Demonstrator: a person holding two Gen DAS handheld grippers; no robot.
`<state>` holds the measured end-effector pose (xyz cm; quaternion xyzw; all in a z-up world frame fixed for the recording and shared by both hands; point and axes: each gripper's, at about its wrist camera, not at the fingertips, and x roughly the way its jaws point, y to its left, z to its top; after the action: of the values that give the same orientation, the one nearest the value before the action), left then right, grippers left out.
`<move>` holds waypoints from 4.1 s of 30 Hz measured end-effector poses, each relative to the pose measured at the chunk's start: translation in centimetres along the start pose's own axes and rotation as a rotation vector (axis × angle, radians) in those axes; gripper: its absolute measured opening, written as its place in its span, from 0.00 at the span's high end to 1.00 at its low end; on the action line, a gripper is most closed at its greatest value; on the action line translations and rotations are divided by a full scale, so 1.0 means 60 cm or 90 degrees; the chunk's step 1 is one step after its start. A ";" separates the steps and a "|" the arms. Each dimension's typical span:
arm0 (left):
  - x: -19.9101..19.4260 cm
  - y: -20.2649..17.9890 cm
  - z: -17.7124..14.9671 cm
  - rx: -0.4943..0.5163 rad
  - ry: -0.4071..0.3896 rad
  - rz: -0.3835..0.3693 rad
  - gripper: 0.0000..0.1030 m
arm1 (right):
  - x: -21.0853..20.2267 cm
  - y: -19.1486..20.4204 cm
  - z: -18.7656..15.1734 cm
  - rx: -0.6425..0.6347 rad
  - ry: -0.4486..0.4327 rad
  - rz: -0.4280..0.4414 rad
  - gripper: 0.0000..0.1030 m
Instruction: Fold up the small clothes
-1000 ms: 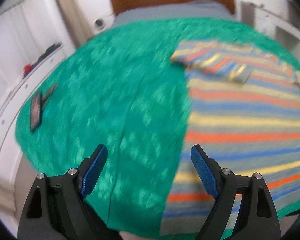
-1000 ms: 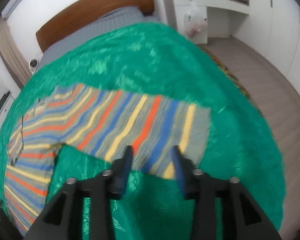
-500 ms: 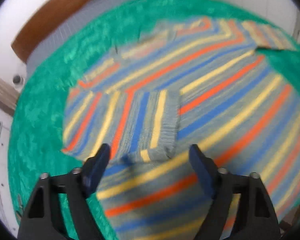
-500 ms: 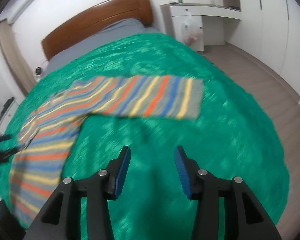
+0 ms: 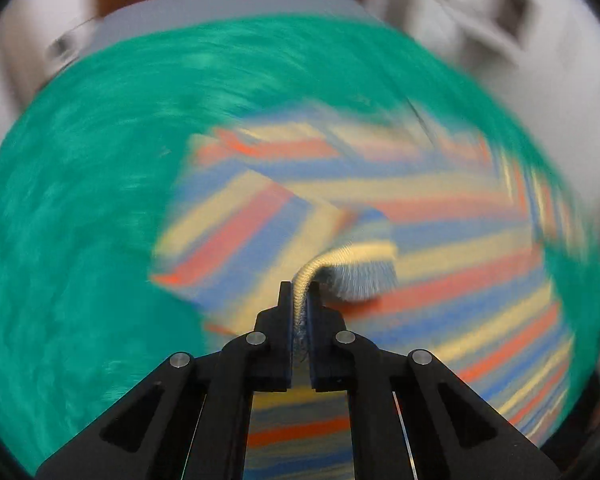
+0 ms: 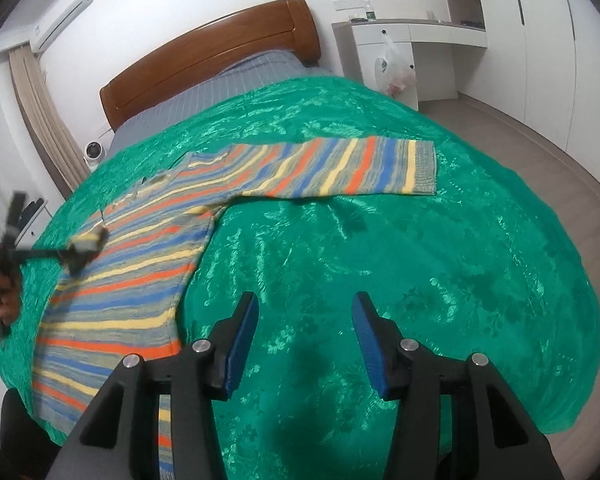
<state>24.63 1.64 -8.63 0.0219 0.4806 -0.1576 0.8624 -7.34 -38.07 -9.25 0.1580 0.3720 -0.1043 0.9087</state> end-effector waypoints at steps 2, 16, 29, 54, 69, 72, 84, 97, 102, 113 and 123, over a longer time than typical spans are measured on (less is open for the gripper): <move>-0.036 0.089 0.014 -0.114 -0.038 0.025 0.96 | -0.002 -0.001 -0.003 0.003 -0.001 0.000 0.53; -0.009 0.357 -0.054 -0.364 -0.010 0.273 0.97 | 0.011 0.027 -0.014 -0.022 0.023 -0.003 0.53; 0.042 0.393 -0.088 -0.411 0.015 0.264 0.97 | 0.023 0.021 -0.018 -0.013 0.043 -0.028 0.53; -0.031 0.235 -0.249 -0.215 -0.043 0.154 0.03 | 0.020 -0.007 -0.014 0.044 -0.007 -0.080 0.39; -0.019 0.218 -0.277 -0.160 -0.100 0.190 0.00 | 0.045 -0.025 -0.026 0.089 0.025 -0.113 0.37; -0.018 0.217 -0.278 -0.157 -0.102 0.191 0.00 | 0.049 -0.024 -0.028 0.089 0.028 -0.117 0.36; -0.019 0.212 -0.282 -0.154 -0.101 0.198 0.00 | 0.059 -0.018 -0.033 0.074 0.035 -0.125 0.30; -0.025 0.202 -0.290 -0.130 -0.109 0.208 0.00 | 0.036 -0.185 0.089 0.308 -0.004 0.021 0.30; -0.023 0.198 -0.291 -0.130 -0.116 0.217 0.00 | 0.104 -0.285 0.139 0.450 0.041 0.147 0.30; -0.022 0.194 -0.292 -0.130 -0.123 0.226 0.00 | 0.248 -0.300 0.193 0.393 0.164 0.122 0.63; -0.020 0.193 -0.291 -0.132 -0.130 0.226 0.00 | 0.192 -0.183 0.290 0.263 0.099 0.067 0.98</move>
<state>13.07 16.24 -18.36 0.0011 0.3931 0.0455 0.9184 8.56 -55.42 -8.00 0.3677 0.4030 -0.1180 0.8297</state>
